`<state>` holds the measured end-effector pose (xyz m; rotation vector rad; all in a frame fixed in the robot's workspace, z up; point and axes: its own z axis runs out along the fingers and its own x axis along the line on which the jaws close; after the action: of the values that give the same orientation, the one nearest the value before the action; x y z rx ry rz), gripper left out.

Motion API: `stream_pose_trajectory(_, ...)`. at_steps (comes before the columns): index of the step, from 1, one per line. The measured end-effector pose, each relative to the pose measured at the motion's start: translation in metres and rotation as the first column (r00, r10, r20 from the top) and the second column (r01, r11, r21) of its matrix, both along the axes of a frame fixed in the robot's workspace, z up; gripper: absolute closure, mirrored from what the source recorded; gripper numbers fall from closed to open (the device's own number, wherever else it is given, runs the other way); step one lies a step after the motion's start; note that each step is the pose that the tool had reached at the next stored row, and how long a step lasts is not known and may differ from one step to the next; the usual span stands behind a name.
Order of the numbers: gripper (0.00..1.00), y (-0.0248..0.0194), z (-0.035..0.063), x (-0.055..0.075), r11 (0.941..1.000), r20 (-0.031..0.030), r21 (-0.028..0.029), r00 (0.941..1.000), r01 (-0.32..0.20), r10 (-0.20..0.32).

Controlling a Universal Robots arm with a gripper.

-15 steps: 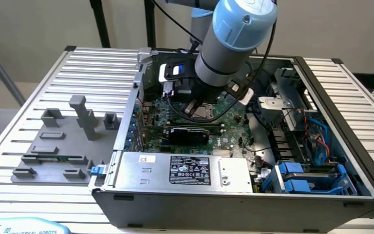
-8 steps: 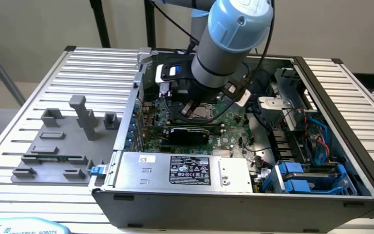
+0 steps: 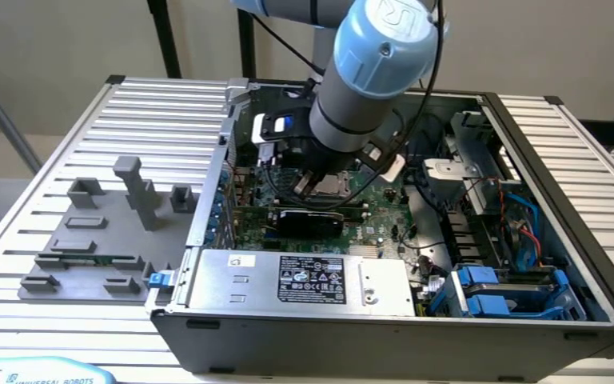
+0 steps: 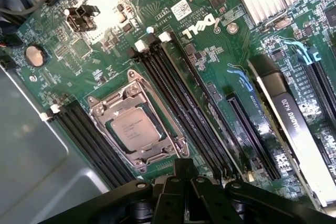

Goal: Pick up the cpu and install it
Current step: 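Install the second cpu locking lever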

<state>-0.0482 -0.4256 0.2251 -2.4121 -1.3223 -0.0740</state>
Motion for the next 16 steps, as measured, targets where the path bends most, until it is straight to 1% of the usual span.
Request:
stream_pose_trajectory(5, 0.89, 0.0, -0.0008, -0.0005, 1.0, -0.0004, 0.0001, 1.0, 0.0, 0.0)
stream_pose_trajectory(8, 0.89, -0.0012, 0.0038, -0.0005, 1.0, -0.0031, 0.0002, 1.0, 0.0, 0.0)
stream_pose_trajectory(10, 0.89, -0.0014, 0.004, -0.0007, 1.0, -0.0036, 0.0001, 1.0, 0.0, 0.0)
stream_pose_trajectory(13, 0.89, -0.0014, 0.0018, -0.0027, 1.0, -0.0037, 0.0, 1.0, 0.0, 0.0)
stream_pose_trajectory(16, 0.89, -0.001, -0.0027, -0.0054, 1.0, -0.0036, -0.0001, 1.0, 0.0, 0.0)
